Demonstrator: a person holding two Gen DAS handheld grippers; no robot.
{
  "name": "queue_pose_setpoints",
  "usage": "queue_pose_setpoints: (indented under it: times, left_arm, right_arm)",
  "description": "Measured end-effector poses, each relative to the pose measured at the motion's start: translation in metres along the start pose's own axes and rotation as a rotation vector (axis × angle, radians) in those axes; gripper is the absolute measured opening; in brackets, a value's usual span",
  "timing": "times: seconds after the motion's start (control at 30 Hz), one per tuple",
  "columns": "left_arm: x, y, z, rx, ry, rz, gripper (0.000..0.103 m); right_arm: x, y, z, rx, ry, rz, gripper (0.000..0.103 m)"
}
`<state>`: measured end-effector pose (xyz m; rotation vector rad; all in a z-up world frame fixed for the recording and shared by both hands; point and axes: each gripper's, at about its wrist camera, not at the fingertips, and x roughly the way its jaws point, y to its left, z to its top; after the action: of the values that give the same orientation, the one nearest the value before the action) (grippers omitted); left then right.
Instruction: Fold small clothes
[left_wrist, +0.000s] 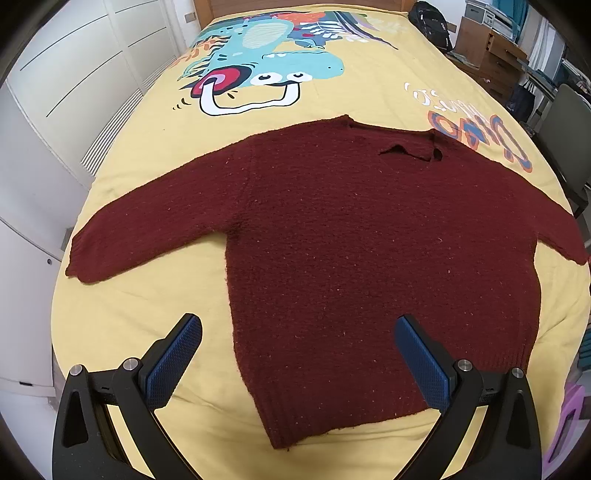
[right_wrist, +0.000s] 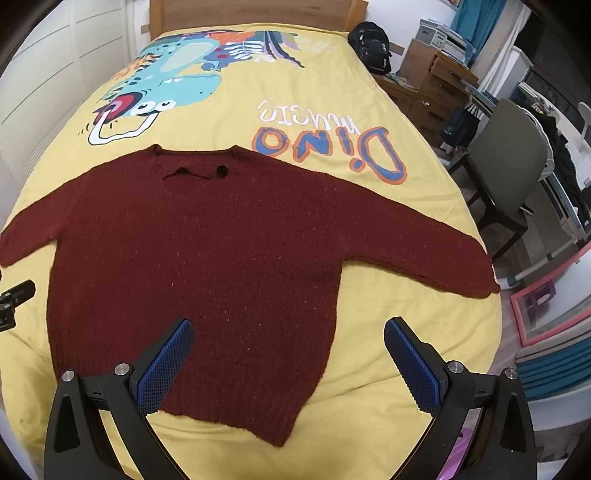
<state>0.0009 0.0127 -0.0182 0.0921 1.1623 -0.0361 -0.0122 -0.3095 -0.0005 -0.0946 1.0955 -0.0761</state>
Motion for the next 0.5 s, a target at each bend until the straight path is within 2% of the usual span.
queue_pose_setpoints:
  times: [0.5]
  left_arm:
    - [0.001,-0.008,0.006,0.013,0.007,-0.010,0.102]
  right_arm:
    - [0.014,-0.009,0.003,0.028,0.006,0.015,0.102]
